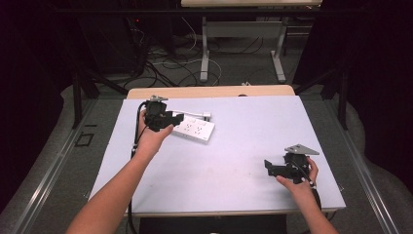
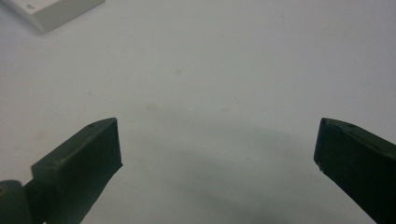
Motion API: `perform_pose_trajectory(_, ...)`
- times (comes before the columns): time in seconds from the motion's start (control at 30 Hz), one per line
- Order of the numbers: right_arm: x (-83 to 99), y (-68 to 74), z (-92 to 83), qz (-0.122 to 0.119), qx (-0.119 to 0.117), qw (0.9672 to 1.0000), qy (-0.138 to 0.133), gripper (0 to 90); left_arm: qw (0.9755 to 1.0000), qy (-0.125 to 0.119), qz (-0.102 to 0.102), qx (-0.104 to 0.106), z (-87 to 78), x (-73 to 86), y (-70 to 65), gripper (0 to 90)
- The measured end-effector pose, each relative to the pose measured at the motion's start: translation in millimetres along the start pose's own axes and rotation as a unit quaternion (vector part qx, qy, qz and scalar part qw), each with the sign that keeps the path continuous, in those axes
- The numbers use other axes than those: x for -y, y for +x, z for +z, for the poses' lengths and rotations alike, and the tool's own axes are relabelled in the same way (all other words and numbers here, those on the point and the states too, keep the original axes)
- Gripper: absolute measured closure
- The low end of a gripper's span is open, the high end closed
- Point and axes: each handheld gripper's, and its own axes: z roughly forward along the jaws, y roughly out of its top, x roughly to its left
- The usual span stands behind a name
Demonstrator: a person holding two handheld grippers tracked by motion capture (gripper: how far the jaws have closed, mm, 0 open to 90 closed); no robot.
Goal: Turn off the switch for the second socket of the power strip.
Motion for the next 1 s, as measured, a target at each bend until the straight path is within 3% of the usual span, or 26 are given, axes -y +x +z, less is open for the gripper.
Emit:
perform_pose_trajectory(0.47,0.5,-1.2,0.7,0.003,-0.001,1.0,0.003,0.2,0.9999,0.01,0.004,-0.008,26.1,-15.6,-5.1,48.5)
perform_pose_trajectory(0.93,1.0,-1.7,1.5,0.0,0.0,1.0,0.002,0.4,0.9992,0.03,0.006,-0.027,53.9,-27.0,-10.4,38.1)
perform_pose_trajectory(1.0,1.0,-2.0,1.4,-0.001,-0.002,1.0,0.004,0.5,0.9991,0.031,0.016,-0.025,58.2,-27.4,-9.8,37.2)
